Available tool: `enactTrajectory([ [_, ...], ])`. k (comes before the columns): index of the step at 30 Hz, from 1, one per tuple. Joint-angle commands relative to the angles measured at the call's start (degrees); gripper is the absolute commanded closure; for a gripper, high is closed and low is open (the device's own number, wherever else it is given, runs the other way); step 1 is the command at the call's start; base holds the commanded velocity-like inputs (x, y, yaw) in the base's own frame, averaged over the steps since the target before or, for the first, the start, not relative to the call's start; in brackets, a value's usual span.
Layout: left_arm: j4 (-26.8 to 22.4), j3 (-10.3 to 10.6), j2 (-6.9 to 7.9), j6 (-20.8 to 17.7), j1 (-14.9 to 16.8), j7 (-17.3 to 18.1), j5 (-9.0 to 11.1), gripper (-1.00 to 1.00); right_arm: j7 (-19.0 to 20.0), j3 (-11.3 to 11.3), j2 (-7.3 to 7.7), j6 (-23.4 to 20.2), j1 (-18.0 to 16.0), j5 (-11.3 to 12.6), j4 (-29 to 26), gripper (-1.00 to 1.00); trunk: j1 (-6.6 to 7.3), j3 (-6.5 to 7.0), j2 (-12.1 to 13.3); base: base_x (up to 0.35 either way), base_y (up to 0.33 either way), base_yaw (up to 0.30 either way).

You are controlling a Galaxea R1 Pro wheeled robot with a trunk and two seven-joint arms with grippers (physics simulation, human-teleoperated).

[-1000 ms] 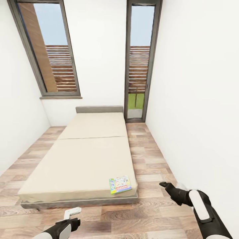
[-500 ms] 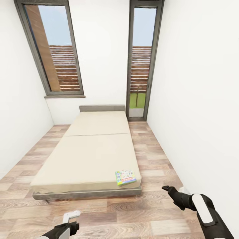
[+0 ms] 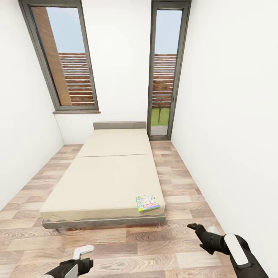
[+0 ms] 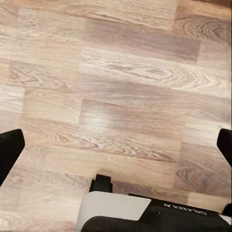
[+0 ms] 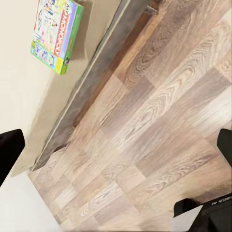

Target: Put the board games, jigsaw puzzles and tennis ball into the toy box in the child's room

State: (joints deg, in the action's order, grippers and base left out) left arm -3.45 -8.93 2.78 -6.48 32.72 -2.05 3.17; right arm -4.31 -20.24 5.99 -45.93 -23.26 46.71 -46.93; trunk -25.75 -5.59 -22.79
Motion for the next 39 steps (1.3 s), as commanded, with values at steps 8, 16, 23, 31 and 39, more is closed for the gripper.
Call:
enactTrajectory([
  [8, -4.43, -0.67, 7.13, -15.30, 0.61, 12.06, 0.73, -1.00, 7.42, -1.26, 0.24, -0.11, -0.04, 0.32, 1.99, -1.00, -0.03, -0.13, -0.13, -0.002, 0.000, 0.000],
  [16, -15.94, -0.95, 10.23, -29.32, 0.67, 21.70, 1.03, -1.00, 8.56, -1.36, 0.27, 0.01, -0.06, 0.32, 2.26, -1.00, -1.13, -1.02, -2.13, 0.000, 0.000, 0.000],
  [23, -25.92, -6.47, 10.83, -41.09, 0.76, 22.95, 1.96, -1.00, 8.70, -1.41, 0.24, 0.23, -0.06, 0.51, 2.28, -1.00, -2.67, -2.28, -4.94, 0.000, 0.000, 0.000],
  [31, -27.60, -8.11, 10.60, -43.12, 0.76, 22.97, 1.99, -1.00, 8.69, -0.87, -0.26, 5.84, -0.06, 0.04, 2.41, -1.00, -4.43, -3.72, -8.15, 0.000, 0.000, 0.000],
  [39, -27.74, -8.34, 10.21, -43.57, 0.75, 22.96, 2.14, -1.00, 8.21, -0.59, -2.15, 10.04, -0.08, -0.13, 2.86, -1.00, -6.18, -5.15, -11.36, 0.000, 0.000, 0.000],
])
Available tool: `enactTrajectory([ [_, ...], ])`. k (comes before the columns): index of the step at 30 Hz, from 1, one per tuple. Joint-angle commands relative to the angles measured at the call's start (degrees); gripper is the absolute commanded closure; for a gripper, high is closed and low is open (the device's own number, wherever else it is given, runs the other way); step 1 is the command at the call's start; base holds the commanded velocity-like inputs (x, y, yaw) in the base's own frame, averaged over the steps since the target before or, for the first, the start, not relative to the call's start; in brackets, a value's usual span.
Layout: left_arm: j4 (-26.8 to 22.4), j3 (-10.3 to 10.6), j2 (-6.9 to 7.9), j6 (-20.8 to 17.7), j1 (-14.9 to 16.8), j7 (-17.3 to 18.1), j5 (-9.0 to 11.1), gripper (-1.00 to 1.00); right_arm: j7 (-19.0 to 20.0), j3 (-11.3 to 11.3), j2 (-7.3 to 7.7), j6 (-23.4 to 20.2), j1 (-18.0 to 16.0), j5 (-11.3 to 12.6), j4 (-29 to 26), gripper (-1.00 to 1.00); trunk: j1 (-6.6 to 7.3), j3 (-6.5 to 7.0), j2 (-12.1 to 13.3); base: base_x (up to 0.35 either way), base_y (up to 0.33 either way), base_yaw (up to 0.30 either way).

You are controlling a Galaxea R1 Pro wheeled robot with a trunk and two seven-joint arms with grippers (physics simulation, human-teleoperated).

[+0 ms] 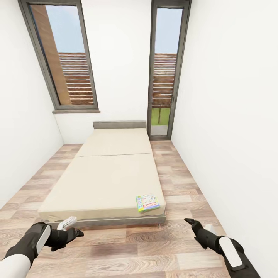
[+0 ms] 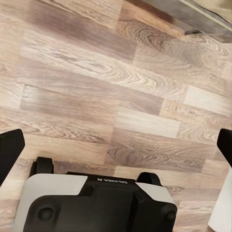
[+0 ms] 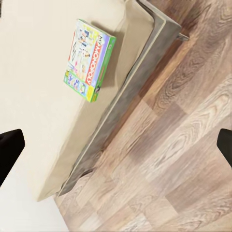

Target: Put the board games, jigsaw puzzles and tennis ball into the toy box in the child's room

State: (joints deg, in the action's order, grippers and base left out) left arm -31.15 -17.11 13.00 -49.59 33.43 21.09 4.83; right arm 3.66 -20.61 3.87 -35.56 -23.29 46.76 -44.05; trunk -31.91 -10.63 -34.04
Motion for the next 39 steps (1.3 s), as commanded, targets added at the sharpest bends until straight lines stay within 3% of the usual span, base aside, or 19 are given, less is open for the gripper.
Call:
enactTrajectory([
  [1, -0.04, -0.19, -0.04, -0.50, 0.04, -0.17, 0.49, -1.00, 0.24, -0.21, -0.40, 0.18, -0.04, -0.18, 0.03, -1.00, -0.24, -0.28, -0.51, 0.000, 0.000, 0.000],
  [4, -0.05, -0.29, -0.23, -0.70, 0.03, -0.14, 0.66, -1.00, 0.33, -0.17, -1.67, 1.84, -0.06, -0.18, 0.21, -1.00, -0.90, -0.82, -1.71, 0.000, 0.000, 0.000],
  [7, -0.12, -0.35, -0.52, -1.78, 0.05, -0.08, 2.35, -1.00, 0.65, -0.16, -2.52, 2.37, -0.03, 0.04, 0.38, -1.00, -1.56, -1.36, -2.91, 0.000, 0.000, 0.000],
  [10, -0.20, -0.22, -1.44, -2.77, 0.05, -0.31, 4.85, -1.00, 0.99, -0.26, -2.80, 2.43, -0.05, 0.43, 1.36, -1.00, -2.22, -1.90, -4.12, 0.000, 0.000, 0.000],
  [16, -0.29, 0.06, -2.67, -3.31, 0.05, -0.62, 6.71, -1.00, 4.57, -0.27, -3.07, 2.69, -0.08, 0.74, 4.50, -1.00, -3.54, -2.98, -6.52, 0.000, 0.000, 0.000],
  [18, -0.30, 0.10, -2.83, -3.34, 0.03, -0.65, 6.86, -1.00, 5.57, -0.25, -3.45, 2.93, -0.08, 0.76, 5.01, -1.00, -3.98, -3.34, -7.33, 0.000, 0.000, 0.000],
  [21, -0.30, 0.13, -3.02, -3.34, 0.05, -0.68, 7.01, -1.00, 6.66, -0.36, -5.23, 3.50, -0.09, 0.74, 5.50, -1.00, -4.64, -3.87, -8.53, 0.000, 0.000, 0.000],
  [30, -0.30, -0.07, -3.24, -3.13, 0.05, -0.78, 7.37, -1.00, 7.37, -0.56, -12.01, 11.00, -0.51, 1.15, 5.85, -1.00, -6.61, -5.49, -12.14, 0.000, 0.000, 0.000],
  [33, -0.28, -0.14, -3.24, -3.14, 0.05, -0.78, 7.40, -1.00, 7.31, -0.58, -12.83, 12.95, -0.57, 1.24, 5.94, -1.00, -7.27, -6.03, -13.34, 0.000, 0.000, 0.000],
  [39, -0.24, -0.23, -3.27, -3.15, 0.05, -0.79, 7.46, -1.00, 7.25, -0.84, -12.96, 14.21, -0.58, 2.19, 5.99, -1.00, -8.59, -7.11, -15.75, 0.000, 0.000, 0.000],
])
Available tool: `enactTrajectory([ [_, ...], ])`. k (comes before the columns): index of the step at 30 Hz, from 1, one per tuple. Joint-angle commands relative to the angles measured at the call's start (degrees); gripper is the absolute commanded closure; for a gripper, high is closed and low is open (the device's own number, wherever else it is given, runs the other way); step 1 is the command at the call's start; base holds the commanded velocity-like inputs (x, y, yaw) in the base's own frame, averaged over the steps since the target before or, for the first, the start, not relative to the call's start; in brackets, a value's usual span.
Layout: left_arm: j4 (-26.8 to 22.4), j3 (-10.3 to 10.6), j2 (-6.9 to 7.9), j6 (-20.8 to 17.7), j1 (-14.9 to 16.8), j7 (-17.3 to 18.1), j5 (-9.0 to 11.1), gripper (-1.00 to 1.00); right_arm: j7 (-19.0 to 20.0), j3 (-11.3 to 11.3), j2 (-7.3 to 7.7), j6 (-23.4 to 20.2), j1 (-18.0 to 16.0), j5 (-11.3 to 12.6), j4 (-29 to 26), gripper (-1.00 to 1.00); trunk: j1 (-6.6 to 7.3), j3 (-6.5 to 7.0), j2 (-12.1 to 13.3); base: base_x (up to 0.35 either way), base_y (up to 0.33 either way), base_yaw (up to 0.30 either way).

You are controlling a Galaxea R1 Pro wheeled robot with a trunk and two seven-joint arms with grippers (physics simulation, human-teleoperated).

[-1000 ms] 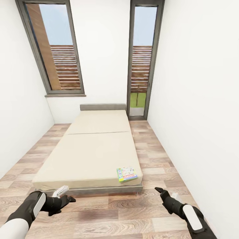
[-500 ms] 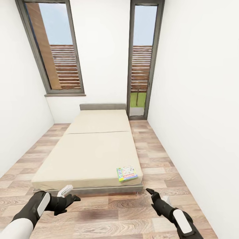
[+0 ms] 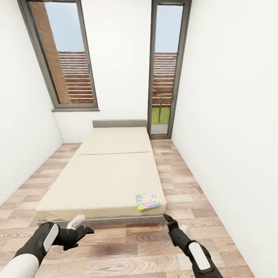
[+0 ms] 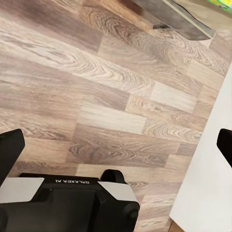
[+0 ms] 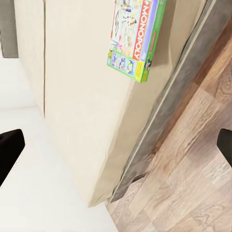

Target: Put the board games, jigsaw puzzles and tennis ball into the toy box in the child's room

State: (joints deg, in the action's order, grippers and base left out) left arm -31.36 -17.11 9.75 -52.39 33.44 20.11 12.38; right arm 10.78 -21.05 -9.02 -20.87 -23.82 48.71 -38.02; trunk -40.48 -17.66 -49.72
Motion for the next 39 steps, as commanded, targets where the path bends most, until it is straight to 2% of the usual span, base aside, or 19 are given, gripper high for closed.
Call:
enactTrajectory([
  [1, -0.02, -0.23, -0.05, -0.34, 0.05, 0.19, -0.08, -1.00, 0.12, -0.44, -0.05, -0.43, -0.04, 0.61, -0.04, -1.00, -0.23, -0.26, -0.48, 0.000, 0.000, 0.000],
  [5, -0.02, -0.22, -0.52, -0.34, 0.05, 0.19, -0.07, -1.00, 0.15, -0.62, 0.15, -0.20, 0.01, 4.09, -0.02, -1.00, -1.11, -0.98, -2.08, 0.000, 0.000, 0.000],
  [10, -0.01, -0.20, -0.98, -0.34, 0.01, 0.19, -0.13, -1.00, -0.17, -0.53, 0.24, 0.47, -0.13, 6.54, 1.64, -1.00, -2.21, -1.88, -4.09, 0.000, 0.000, 0.000],
  [13, -0.01, -0.20, -1.07, -0.34, 0.02, 0.19, -0.15, -1.00, -0.25, -0.55, 0.28, 0.91, -0.31, 6.87, 2.36, -1.00, -2.87, -2.42, -5.29, 0.000, 0.000, 0.000],
  [21, -0.01, -0.23, -1.13, -0.44, 0.04, 0.10, -0.14, -1.00, 0.34, -0.14, -0.20, 7.07, -0.43, 7.43, 3.58, -1.00, -4.63, -3.85, -8.50, 0.000, 0.000, 0.000],
  [26, -0.01, -0.27, -0.94, -1.16, 0.05, -0.17, 0.00, -1.00, 1.57, -0.07, -0.67, 7.94, -0.43, 7.81, 4.68, -1.00, -5.73, -4.75, -10.50, 0.000, 0.000, 0.000],
  [29, -0.01, -0.31, -0.89, -1.66, 0.05, -0.30, 0.03, -1.00, 2.25, -0.24, -0.45, 8.15, -0.39, 7.87, 5.45, -1.00, -6.38, -5.29, -11.71, 0.000, 0.000, 0.000],
  [39, -0.01, -0.26, -2.13, -1.91, 0.05, -1.80, -0.06, -1.00, 4.37, -0.42, -0.32, 8.29, -0.35, 7.98, 6.51, -1.00, -8.58, -7.08, -15.72, 0.000, 0.000, 0.000],
])
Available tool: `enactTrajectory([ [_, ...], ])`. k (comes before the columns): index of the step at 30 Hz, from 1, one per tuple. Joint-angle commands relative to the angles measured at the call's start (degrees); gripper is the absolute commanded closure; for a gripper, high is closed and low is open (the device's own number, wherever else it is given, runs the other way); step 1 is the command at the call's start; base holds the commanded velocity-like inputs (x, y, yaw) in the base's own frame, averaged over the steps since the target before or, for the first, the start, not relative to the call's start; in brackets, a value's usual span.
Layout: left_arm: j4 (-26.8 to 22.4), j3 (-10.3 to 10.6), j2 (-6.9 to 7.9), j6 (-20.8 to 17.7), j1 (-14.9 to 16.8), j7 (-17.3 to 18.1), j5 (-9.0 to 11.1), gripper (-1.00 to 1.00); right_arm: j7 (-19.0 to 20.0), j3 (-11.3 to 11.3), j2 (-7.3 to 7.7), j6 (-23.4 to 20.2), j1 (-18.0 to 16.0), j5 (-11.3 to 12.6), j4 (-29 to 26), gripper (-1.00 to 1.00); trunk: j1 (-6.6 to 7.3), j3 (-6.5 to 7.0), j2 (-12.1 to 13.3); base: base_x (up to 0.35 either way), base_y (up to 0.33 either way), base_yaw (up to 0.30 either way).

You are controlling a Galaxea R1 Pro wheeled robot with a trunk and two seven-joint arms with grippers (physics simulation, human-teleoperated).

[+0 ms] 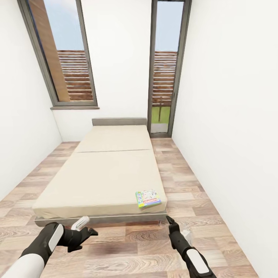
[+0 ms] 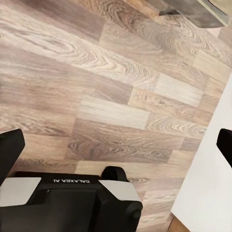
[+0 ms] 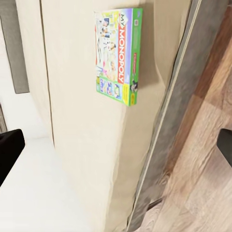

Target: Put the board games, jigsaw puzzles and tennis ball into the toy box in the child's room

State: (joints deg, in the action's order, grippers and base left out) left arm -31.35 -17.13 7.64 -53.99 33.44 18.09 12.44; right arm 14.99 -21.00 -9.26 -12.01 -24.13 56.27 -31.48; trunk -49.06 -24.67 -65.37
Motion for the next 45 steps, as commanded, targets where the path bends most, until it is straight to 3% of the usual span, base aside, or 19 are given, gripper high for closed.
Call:
enactTrajectory([
  [1, -0.03, -0.25, -0.11, -0.32, 0.04, -0.05, -0.13, -1.00, 0.28, -0.45, -0.13, -0.56, -0.05, 0.41, -0.02, -1.00, -0.23, -0.25, -0.46, 0.000, 0.000, 0.000],
  [14, -0.03, -0.35, -1.25, -0.34, 0.04, -3.66, -0.06, -1.00, 0.62, -0.40, -0.25, -0.71, -0.08, 0.48, -0.07, -1.00, -3.08, -2.58, -5.67, 0.000, 0.000, 0.000],
  [24, -0.03, -0.36, -1.96, -0.20, 0.04, -4.46, -0.05, -1.00, 4.37, -0.16, -0.58, -0.64, -0.10, 0.42, -0.11, -1.00, -5.28, -4.38, -9.68, 0.000, 0.000, 0.000],
  [45, -0.03, -0.19, -2.69, 0.21, 0.01, -4.43, 0.12, -1.00, 5.13, -0.10, -0.10, -0.71, -0.05, 0.36, -0.18, -1.00, -9.89, -8.15, -18.11, 0.000, 0.000, 0.000],
])
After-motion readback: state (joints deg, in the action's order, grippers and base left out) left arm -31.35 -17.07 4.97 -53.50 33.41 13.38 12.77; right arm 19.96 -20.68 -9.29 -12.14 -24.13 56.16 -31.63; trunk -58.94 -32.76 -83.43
